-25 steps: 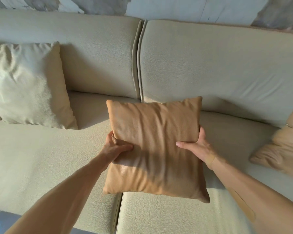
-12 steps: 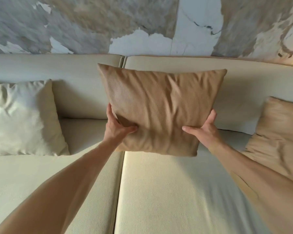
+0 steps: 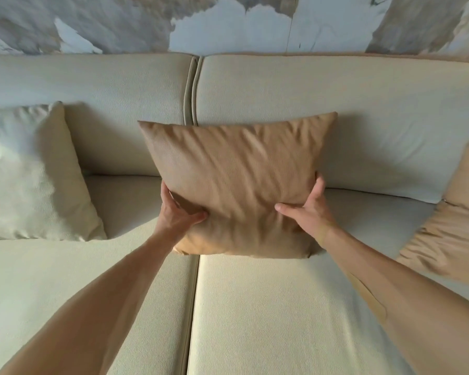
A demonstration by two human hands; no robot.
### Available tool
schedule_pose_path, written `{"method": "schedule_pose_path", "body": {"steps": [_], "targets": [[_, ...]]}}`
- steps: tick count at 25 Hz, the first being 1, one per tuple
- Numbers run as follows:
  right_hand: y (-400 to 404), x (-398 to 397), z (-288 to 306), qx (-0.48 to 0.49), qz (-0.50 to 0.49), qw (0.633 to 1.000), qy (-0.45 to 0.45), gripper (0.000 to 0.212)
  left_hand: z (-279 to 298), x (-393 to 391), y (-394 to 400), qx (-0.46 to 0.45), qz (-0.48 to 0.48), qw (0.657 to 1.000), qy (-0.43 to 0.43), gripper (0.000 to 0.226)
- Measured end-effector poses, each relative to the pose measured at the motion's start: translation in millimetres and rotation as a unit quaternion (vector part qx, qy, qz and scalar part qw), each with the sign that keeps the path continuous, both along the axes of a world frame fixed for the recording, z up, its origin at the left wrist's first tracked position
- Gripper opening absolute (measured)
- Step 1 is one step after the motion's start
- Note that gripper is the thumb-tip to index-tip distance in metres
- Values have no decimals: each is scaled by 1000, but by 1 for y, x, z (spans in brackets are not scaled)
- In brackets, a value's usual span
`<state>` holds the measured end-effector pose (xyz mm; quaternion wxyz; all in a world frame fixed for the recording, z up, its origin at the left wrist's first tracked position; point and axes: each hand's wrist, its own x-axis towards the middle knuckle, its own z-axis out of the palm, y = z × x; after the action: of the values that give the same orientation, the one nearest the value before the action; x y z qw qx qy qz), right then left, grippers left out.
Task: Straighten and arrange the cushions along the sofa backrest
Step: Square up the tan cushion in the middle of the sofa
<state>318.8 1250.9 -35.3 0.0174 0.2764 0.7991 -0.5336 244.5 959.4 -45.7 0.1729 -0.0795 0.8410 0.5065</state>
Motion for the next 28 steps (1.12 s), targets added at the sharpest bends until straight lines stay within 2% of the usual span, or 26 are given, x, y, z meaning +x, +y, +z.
{"method": "schedule_pose_path", "body": {"steps": [6,12,15,20,24,28], "targets": [[1,-2,-4,25,-9,1000,-6,126,-9,-7,0,2,-7,1000,-13,140],[-6,16,35,73,-20,997,-29,120,14,13,-11,-26,-20,999,-7,129],[-13,36,68,113,30,993,-9,115,47,29,-19,-25,-24,999,8,124],[-25,74,137,195,128,972,-11,110,130,71,-40,-79,-33,995,40,121],[-25,96,197,230,160,960,-6,107,197,106,-49,-95,-42,991,81,118],[-8,129,253,256,149,955,-8,104,255,140,-36,-91,-48,989,110,118]]}}
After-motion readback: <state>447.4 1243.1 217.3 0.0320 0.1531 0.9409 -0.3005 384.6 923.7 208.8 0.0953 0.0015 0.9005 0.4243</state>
